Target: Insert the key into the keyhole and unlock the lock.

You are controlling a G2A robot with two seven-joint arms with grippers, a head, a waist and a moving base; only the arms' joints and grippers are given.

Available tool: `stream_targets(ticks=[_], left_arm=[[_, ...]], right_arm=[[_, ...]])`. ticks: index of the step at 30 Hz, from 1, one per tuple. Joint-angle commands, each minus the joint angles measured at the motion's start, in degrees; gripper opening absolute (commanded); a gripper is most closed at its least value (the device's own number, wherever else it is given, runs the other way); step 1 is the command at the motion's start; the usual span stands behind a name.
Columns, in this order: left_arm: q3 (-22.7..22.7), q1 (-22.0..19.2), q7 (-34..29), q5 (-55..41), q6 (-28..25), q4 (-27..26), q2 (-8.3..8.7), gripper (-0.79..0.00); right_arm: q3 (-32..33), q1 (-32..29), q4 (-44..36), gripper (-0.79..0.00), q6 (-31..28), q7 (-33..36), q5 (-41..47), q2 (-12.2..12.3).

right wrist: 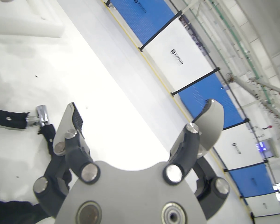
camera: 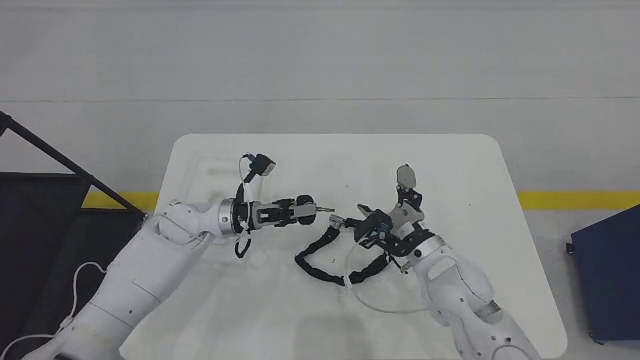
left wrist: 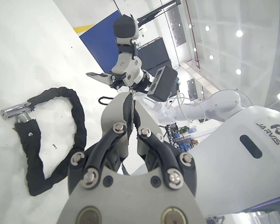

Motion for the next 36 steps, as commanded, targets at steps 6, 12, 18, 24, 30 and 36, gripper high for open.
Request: stream_targets(ticks=[6, 12, 18, 24, 30, 36], left_arm=[[2.8, -3.1, -0.1, 4.1, 0.6, 3.6, -1.56, -0.785], [2.6, -3.4, 0.1, 4.7, 0.3, 4.2, -1.98, -0.785], [1.0, -2.4, -0.2, 9.6, -0.2, 2.2, -1.45, -0.785], [-0.8, -0.5, 1.2, 15.4, 0.9, -1.7, -0.71, -0.785], [-1.7, 0.6, 2.2, 17.4, 2.3, -3.9, -0.51, -0.785], [-2.1, 0.3, 1.5, 16.7, 2.5, -4.0, -0.58, -0.785]], right_arm=[[-4.6, 1.0, 3.9, 0.000, 15.3, -5.9, -33.3, 0.2], [-5.6, 1.3, 4.6, 0.000, 17.2, -4.8, -38.6, 0.1], [-5.6, 1.3, 4.6, 0.000, 17.2, -4.8, -38.6, 0.1], [-5.4, 2.8, 5.8, 0.000, 15.4, -3.6, -53.6, 0.7], [-12.3, 11.8, 8.1, 0.000, 12.9, -3.8, -53.6, 5.3], [-28.7, 24.2, 9.9, -0.437, 8.4, 3.7, -53.6, 11.3]])
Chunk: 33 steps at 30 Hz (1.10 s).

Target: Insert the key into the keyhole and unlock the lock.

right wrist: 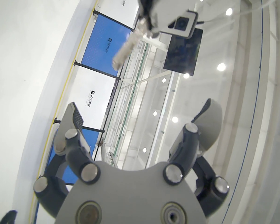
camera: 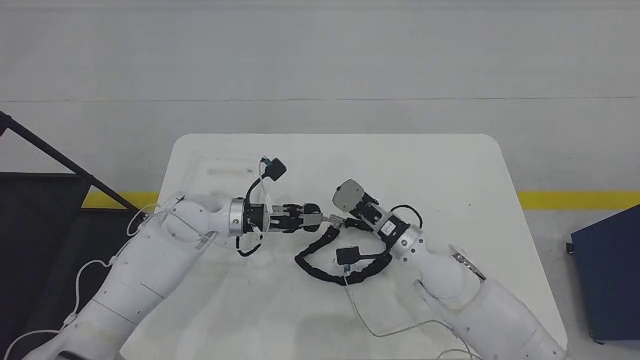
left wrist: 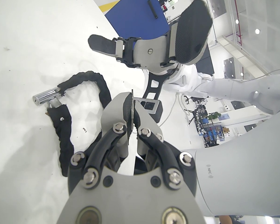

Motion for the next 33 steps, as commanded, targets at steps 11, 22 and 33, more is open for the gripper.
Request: stream_targets(ticks=[11, 22, 33], left_arm=[[-1.0, -1.2, -0.6, -2.5, -0.2, 2.6, -0.33, -0.785], [-0.5, -2.1, -0.1, -3.6, -0.5, 6.1, -1.07, -0.785], [-1.1, -2.3, -0.9, -5.9, -1.7, 7.2, -1.44, -0.785]], right_arm=[[-30.8, 19.7, -2.0, -0.465, -6.5, 23.6, 0.0, 6.9], [-30.8, 16.7, -5.4, -0.289, -2.6, 24.3, 0.0, 9.0], [-25.1, 10.4, -4.7, 0.000, 9.0, 5.9, 23.9, 9.3]])
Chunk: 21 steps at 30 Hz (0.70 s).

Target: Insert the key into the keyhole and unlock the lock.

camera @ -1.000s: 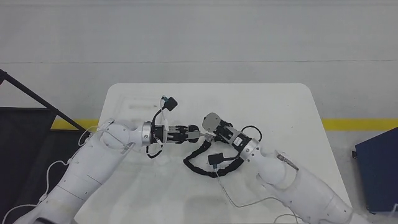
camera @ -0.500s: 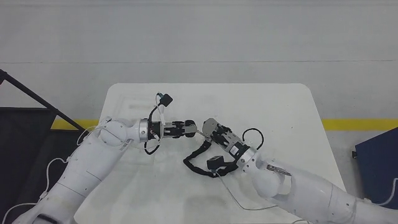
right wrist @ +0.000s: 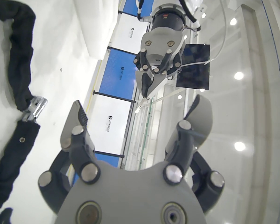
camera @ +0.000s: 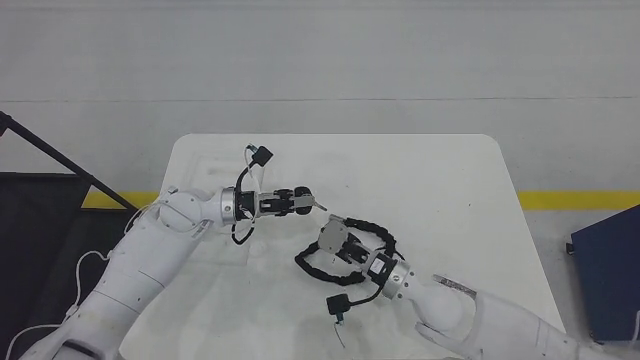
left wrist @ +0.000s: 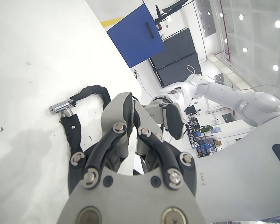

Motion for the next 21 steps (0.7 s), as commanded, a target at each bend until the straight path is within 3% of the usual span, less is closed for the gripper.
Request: stream_targets(ticks=[1, 4, 7, 8, 9, 13, 21], left_arm=[[0.0, 0.1, -0.2, -0.4, 0.0, 0.1, -0.05, -0.785], [0.1, 0.3, -1.2, -1.4, 0.1, 0.3, -0.18, -0.785], [0.4, 0.3, -1.7, -1.6, 0.3, 0.5, -0.33, -0.785], [0.5, 0.3, -1.8, -1.6, 0.2, 0.6, -0.39, -0.785], [0.5, 0.3, -1.8, -1.6, 0.3, 0.7, -0.44, -0.785], [0.7, 0.1, -2.0, -1.8, 0.3, 1.1, -0.65, -0.785], [0.9, -0.1, -2.4, -1.8, 0.2, 1.6, -1.01, -0.785]], right_arm=[[1.1, -0.4, 0.5, 0.000, 0.9, -1.0, 0.0, -0.1], [2.1, -1.0, 1.2, -0.003, 1.0, -0.1, -3.6, -0.6], [3.0, -1.5, 1.9, -0.197, 1.6, 1.2, -7.1, -1.4], [3.3, -1.5, 2.2, -0.363, 1.7, 1.7, -8.6, -1.7], [3.5, -1.7, 2.4, -0.419, 1.8, 2.2, -9.9, -2.0], [4.3, -2.3, 3.0, -0.483, 2.2, 3.0, -12.4, -3.3], [6.4, -3.9, 4.7, -0.539, 2.1, 2.0, -13.6, -5.1]])
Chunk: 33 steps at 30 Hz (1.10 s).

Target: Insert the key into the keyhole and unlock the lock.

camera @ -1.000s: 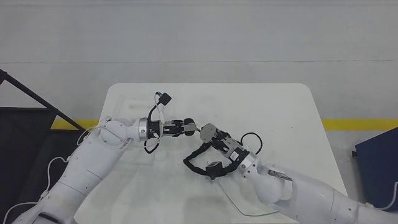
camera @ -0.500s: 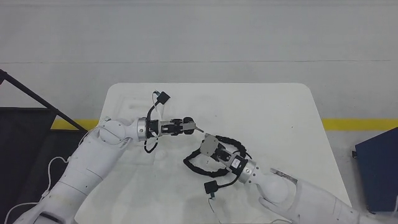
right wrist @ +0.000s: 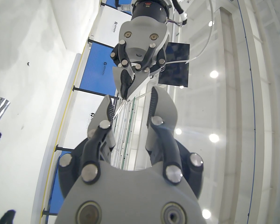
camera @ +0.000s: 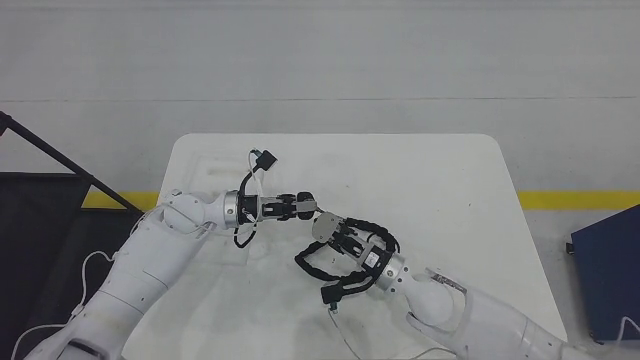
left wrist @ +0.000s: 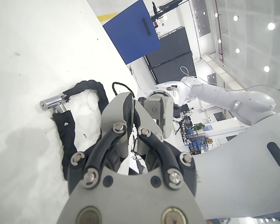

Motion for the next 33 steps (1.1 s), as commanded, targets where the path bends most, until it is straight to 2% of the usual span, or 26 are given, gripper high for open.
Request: stream_targets(ticks=[1, 13, 20, 22, 24, 26, 27, 33], left_arm=[[0.0, 0.0, -0.1, 0.0, 0.0, 0.1, -0.06, -0.785], [-0.5, 0.3, -0.5, 0.3, -0.1, 0.2, -0.25, -0.785], [-0.9, 0.6, -0.9, 0.0, -0.2, 0.0, -0.31, -0.785], [-0.9, 0.7, -1.0, 0.1, -0.1, -0.1, -0.35, -0.785], [-0.9, 0.7, -1.2, 0.1, 0.0, -0.1, -0.38, -0.785], [-0.9, 0.7, -1.3, 0.1, 0.1, -0.1, -0.41, -0.785], [-1.0, 0.7, -1.4, 0.1, 0.1, -0.1, -0.43, -0.785], [-0.9, 0.8, -1.9, 0.0, 0.2, 0.3, -0.55, -0.785]], right_arm=[[0.7, -0.4, 0.3, -0.539, -0.5, -0.4, -0.1, -0.3], [5.5, -3.9, 0.6, -0.520, -0.9, -1.7, -1.9, -0.9], [7.7, -5.7, 0.7, -0.542, -1.3, -2.7, -3.3, -1.4], [8.2, -6.1, 0.7, -0.591, -1.3, -3.1, -3.6, -1.6], [8.7, -6.5, 0.8, -0.693, -1.2, -3.2, -3.8, -1.8], [9.3, -6.9, 0.8, -0.733, -1.1, -3.5, -4.0, -2.0], [9.5, -7.1, 0.8, -0.782, -1.0, -3.6, -4.2, -2.1], [11.0, -8.2, 0.8, -0.785, -0.5, -4.3, -5.2, -2.7]])
